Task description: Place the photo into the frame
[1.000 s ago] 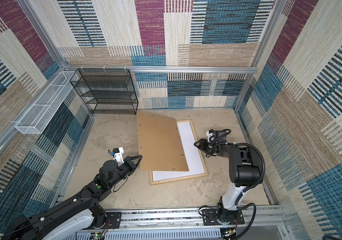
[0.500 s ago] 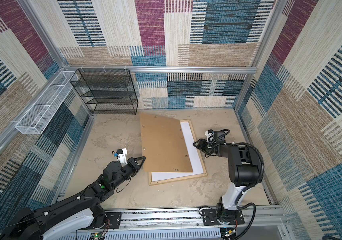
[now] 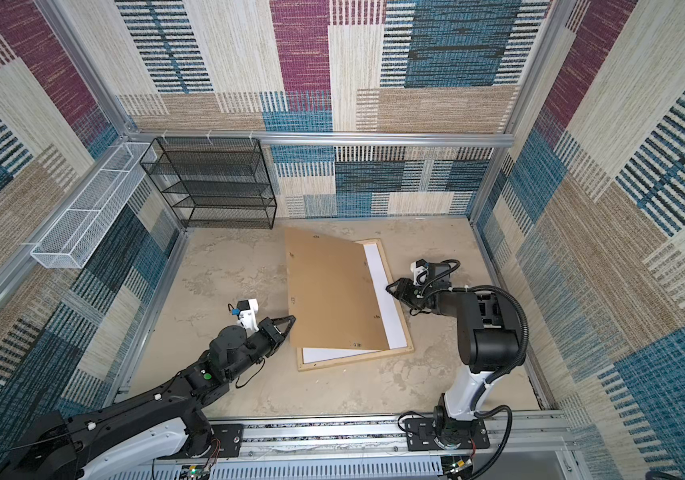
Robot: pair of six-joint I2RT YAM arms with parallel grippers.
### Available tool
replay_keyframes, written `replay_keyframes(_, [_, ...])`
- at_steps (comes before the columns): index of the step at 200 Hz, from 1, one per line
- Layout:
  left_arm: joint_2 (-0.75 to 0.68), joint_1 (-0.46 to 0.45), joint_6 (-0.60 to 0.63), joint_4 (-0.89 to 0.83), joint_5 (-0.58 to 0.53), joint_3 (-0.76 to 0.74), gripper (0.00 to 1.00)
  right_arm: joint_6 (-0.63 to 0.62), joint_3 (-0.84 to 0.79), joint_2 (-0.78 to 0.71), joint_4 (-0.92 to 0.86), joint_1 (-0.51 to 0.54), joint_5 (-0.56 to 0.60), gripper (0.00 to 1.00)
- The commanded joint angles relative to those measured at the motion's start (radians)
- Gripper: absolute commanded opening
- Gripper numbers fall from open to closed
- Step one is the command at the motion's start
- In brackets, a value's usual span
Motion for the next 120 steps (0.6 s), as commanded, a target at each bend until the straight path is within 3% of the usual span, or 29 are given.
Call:
replay_keyframes(1, [0.015,-0.004,-0.002,0.119,-0.011,0.014,0.00,0.027,-0.017,-0.011,0.009,0.005,-0.026,0.58])
replay_keyframes(120, [0.171,-0.012,-0.026,0.252,0.045,0.055,0.00,0.051,-0.081,-0.080,0.019,0.013,-0.034,0.58])
